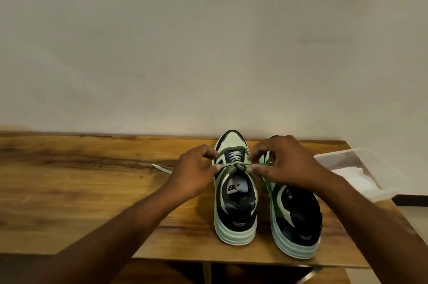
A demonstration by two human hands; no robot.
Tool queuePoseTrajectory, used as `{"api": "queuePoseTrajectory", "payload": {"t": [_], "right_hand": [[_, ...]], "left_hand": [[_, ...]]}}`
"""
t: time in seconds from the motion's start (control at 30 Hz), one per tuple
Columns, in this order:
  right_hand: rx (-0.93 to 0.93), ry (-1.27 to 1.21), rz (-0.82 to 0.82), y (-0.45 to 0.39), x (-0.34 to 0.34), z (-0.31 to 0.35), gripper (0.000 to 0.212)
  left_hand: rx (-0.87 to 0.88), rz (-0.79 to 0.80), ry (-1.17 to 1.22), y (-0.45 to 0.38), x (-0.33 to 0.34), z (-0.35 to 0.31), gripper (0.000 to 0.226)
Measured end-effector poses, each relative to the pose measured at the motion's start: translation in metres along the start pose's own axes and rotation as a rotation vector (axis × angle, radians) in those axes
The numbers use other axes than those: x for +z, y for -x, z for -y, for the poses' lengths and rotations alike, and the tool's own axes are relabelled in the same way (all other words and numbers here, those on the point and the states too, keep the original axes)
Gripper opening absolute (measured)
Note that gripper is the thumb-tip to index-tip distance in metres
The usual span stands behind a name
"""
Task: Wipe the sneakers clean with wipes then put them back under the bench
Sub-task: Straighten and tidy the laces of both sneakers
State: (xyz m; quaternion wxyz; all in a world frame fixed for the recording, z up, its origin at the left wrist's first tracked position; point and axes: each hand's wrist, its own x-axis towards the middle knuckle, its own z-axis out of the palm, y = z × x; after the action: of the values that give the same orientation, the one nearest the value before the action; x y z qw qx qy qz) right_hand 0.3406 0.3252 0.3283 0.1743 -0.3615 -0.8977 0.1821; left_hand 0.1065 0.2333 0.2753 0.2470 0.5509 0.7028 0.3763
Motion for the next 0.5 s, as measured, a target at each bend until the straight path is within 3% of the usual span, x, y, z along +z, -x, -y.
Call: {"api": "queuePoseTrajectory", "payload": {"t": [0.2, 0.37, 0.5], "right_hand": [[-0.066, 0.058, 0.053, -0.011, 0.008, 0.011, 0.009], [-0.104, 0.074, 0.075, -0.011, 0.006, 0.008, 0.016], [-0.177, 0.232, 0.028, -0.009, 0.007, 0.005, 0.017]], "left_hand": [[0.056, -0.022, 0.03, -0.002, 0.016, -0.005, 0.007], [0.065, 0.015, 0.026, -0.002, 0.018, -0.004, 0.006], [-0.006, 0.096, 0.038, -0.008, 0.014, -0.004, 0.009]]}}
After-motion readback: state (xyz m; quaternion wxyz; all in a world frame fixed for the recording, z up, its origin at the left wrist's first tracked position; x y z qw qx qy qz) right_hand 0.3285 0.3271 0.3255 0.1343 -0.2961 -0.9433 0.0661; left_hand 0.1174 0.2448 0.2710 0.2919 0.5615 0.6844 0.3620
